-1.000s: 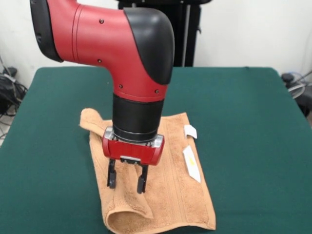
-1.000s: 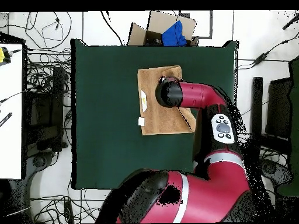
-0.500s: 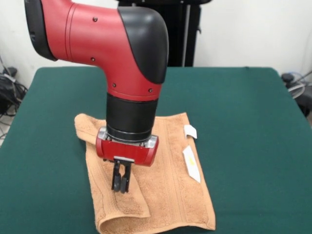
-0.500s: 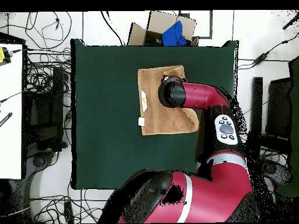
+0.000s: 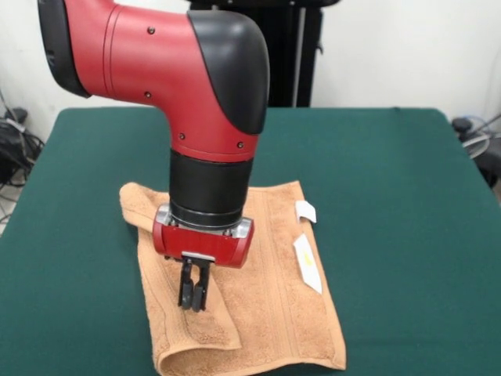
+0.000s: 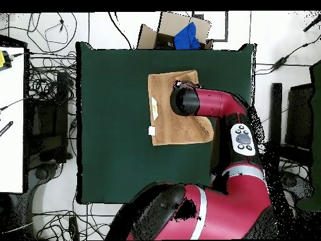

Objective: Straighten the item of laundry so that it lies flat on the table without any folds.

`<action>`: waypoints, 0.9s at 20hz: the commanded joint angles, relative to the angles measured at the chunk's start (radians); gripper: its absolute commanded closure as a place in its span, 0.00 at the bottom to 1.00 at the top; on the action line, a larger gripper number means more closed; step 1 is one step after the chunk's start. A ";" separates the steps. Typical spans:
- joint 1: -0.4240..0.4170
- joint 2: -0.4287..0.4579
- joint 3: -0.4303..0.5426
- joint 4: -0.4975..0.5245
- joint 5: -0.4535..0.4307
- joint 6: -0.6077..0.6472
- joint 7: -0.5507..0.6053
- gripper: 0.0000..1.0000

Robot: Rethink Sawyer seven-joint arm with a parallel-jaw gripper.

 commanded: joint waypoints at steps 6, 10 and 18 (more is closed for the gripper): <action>0.019 0.024 0.010 0.067 0.037 -0.060 0.185 0.00; 0.028 0.027 0.000 0.070 0.038 -0.070 0.194 0.00; 0.035 0.037 0.000 0.057 0.055 -0.085 0.206 0.00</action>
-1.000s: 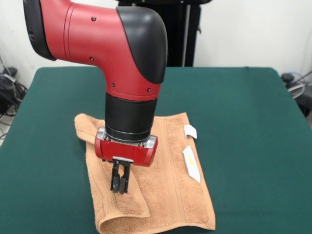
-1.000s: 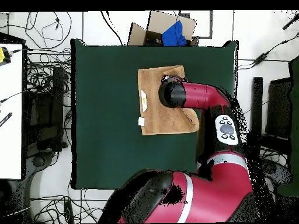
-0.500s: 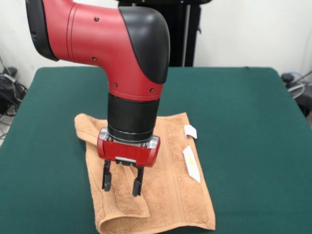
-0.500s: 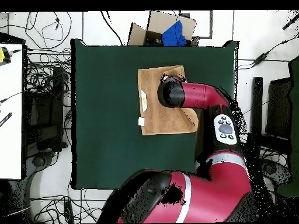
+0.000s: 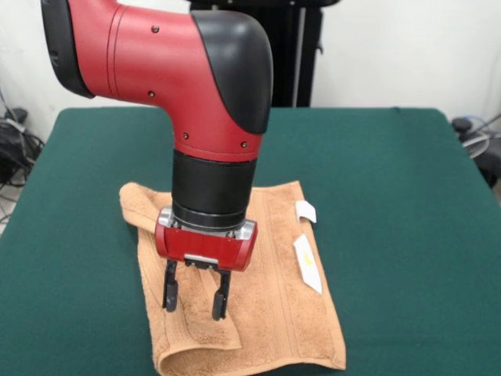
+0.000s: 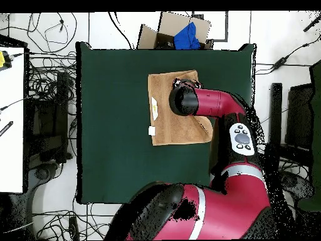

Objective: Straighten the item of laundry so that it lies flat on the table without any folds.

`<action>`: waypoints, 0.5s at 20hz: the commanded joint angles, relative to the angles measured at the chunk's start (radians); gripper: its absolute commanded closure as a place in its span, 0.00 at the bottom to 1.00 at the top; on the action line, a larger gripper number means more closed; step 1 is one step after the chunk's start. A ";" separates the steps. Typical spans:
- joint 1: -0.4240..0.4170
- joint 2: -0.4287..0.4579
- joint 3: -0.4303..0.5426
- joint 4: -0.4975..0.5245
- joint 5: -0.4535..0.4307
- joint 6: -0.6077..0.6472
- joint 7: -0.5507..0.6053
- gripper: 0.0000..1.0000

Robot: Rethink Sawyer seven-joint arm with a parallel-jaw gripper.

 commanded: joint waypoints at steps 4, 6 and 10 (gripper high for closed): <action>0.039 0.043 -0.005 0.054 0.060 -0.052 0.213 0.00; 0.037 0.044 -0.001 0.055 0.066 -0.054 0.209 0.00; 0.029 0.045 0.017 0.065 0.087 -0.041 0.195 0.00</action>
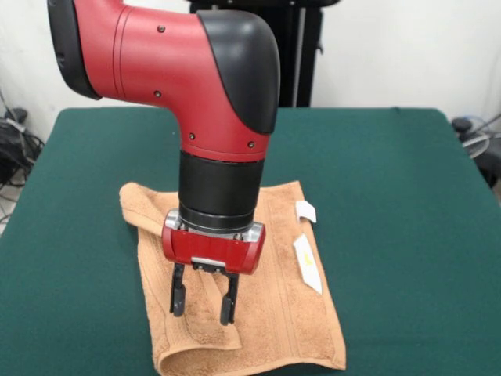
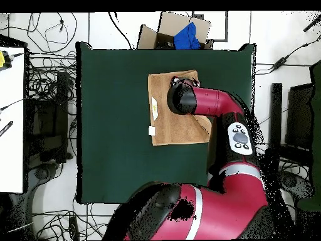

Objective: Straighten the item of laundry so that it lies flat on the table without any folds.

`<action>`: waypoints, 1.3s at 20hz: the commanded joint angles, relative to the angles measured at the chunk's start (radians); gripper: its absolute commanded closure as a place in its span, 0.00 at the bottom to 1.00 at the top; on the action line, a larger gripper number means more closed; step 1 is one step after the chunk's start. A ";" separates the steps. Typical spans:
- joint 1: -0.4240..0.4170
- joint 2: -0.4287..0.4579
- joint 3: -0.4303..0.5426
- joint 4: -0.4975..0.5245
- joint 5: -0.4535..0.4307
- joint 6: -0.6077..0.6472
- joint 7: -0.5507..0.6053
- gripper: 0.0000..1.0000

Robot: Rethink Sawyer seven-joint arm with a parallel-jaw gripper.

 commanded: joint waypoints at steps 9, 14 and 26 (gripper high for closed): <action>0.037 0.043 0.006 0.073 0.076 -0.021 0.197 0.00; 0.048 0.051 0.001 0.066 0.087 -0.036 0.205 0.00; 0.061 0.050 -0.014 0.078 0.109 0.007 0.190 0.00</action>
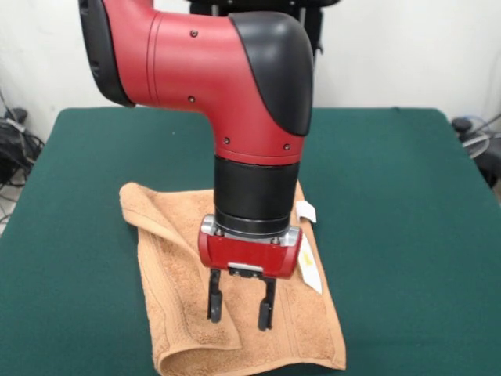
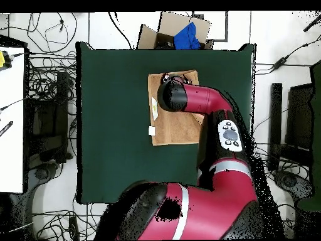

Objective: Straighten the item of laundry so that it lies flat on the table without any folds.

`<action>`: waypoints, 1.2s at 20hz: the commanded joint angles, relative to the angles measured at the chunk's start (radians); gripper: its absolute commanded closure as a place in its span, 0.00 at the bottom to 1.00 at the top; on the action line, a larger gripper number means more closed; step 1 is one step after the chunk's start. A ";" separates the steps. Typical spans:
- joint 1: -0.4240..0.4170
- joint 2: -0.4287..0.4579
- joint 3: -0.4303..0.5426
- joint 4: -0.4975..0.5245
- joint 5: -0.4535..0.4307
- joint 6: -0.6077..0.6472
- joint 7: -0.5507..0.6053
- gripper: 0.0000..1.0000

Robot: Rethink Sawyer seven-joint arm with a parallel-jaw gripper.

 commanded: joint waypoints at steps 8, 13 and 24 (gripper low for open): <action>0.034 0.053 -0.044 0.082 0.032 -0.034 0.210 0.00; 0.039 0.045 -0.068 0.078 0.026 -0.022 0.205 0.00; 0.036 0.082 -0.070 0.045 0.034 -0.030 0.192 0.00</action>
